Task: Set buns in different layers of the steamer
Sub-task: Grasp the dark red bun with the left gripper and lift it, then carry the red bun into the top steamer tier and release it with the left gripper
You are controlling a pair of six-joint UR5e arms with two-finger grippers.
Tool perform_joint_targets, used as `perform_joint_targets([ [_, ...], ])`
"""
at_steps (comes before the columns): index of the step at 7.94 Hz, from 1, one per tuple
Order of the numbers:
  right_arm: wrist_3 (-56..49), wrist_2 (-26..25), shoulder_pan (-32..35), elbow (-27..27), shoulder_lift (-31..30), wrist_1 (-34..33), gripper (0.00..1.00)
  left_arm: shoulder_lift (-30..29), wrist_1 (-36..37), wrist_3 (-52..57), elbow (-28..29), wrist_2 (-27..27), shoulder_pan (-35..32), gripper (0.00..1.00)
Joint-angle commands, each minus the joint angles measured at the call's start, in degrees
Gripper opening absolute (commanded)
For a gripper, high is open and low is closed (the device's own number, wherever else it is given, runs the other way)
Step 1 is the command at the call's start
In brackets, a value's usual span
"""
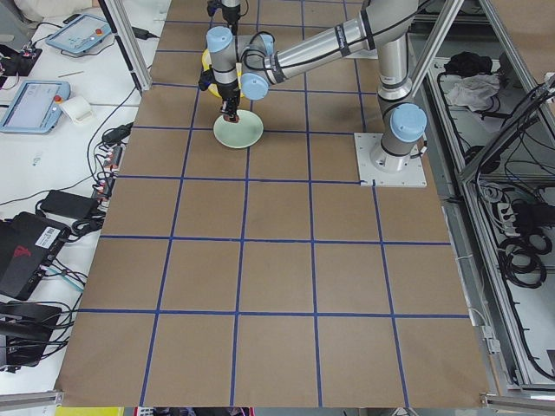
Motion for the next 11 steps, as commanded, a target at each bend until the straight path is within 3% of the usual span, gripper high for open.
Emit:
perform_joint_targets([
  [1,-0.6,0.0,0.0,-0.38,-0.65,0.22,0.53,0.66,0.01,-0.7,0.08,-0.21,-0.54,0.0],
  [3,-2.27,-0.09,-0.52,-0.65,-4.85,4.5,0.57,2.67,-0.16,-4.22,2.18,-0.74,-3.51,0.0],
  [5,-9.46,-1.05,-4.37,-1.17,-12.57,15.46,0.58,3.3,0.71,-8.07,4.47,-0.92,-8.17,0.0],
  [8,-18.44,-2.36,-10.63,-1.26,-20.49,24.54,0.59,3.21,8.7,-11.43,4.83,-1.0,-16.26,0.0],
  [11,-18.45,-2.2,-10.19,-3.37,-23.06,28.68,0.63,0.24,16.87,-13.0,4.83,-10.28,-18.64,0.0],
])
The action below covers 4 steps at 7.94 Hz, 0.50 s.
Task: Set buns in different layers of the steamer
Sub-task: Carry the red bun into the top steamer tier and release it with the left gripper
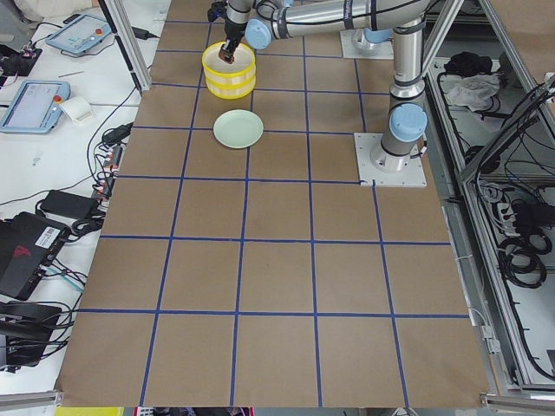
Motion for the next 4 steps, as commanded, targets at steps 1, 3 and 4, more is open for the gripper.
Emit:
perform_joint_targets([
  [1,-0.23,-0.05,0.0,-1.28,-1.27,2.44,0.63,-4.23,7.68,-2.64,0.04,-7.54,-2.36,0.0],
  [3,-0.32,0.21,0.0,-1.1,-1.09,2.43,0.63,-8.89,12.0,-2.83,0.3,-9.3,-2.98,0.0],
  [4,-0.32,0.47,0.0,-1.1,-1.09,2.43,0.63,-9.78,11.84,-3.27,0.83,-11.06,-2.98,0.03],
])
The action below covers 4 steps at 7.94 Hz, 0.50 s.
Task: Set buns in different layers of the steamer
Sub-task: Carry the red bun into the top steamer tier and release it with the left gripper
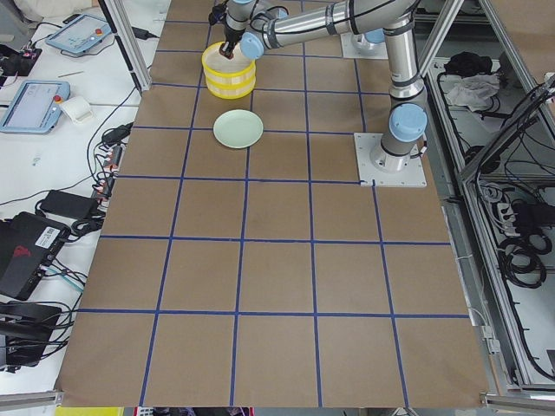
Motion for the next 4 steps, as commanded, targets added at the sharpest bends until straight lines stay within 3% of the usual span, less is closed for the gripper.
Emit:
perform_joint_targets([
  [1,0.04,0.48,0.01,0.03,0.01,0.06,0.63,-2.97,1.5,-0.88,0.63,-2.92,-0.36,0.23],
  [2,0.04,0.48,0.01,0.12,0.01,0.06,0.63,-3.06,1.41,-3.32,0.63,-3.01,-0.36,0.65],
  [3,0.04,0.57,0.01,0.12,0.01,0.06,0.63,-2.98,1.41,-7.18,0.72,-3.01,-0.36,0.94],
  [4,0.04,0.57,0.01,0.2,0.01,0.06,0.63,-2.37,1.32,-8.17,0.72,-3.01,-0.36,1.0],
])
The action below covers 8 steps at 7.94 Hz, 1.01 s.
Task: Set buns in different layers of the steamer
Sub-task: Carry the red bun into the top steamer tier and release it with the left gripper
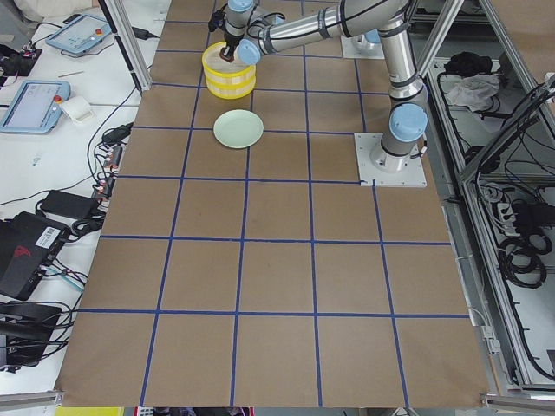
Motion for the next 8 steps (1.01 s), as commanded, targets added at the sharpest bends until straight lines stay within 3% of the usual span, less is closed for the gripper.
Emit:
perform_joint_targets([
  [1,0.09,0.15,0.0,0.11,-0.09,-0.09,0.63,1.38,-0.52,-3.51,0.07,0.07,-0.02,1.0],
  [2,0.1,0.16,0.0,0.19,0.0,-0.09,0.63,2.43,-2.26,-3.59,0.16,0.42,-0.02,1.0],
  [3,0.1,0.16,0.0,0.19,-0.09,-0.17,0.63,5.05,-8.46,-3.51,0.94,0.95,0.24,1.0],
  [5,0.1,0.16,0.0,0.19,0.0,-0.18,0.63,9.11,-20.5,-3.33,0.68,13.46,2.07,1.0],
  [8,0.27,0.24,0.09,0.28,-0.17,-0.18,0.64,14.37,-34.47,-2.89,0.07,13.69,14.35,1.0],
])
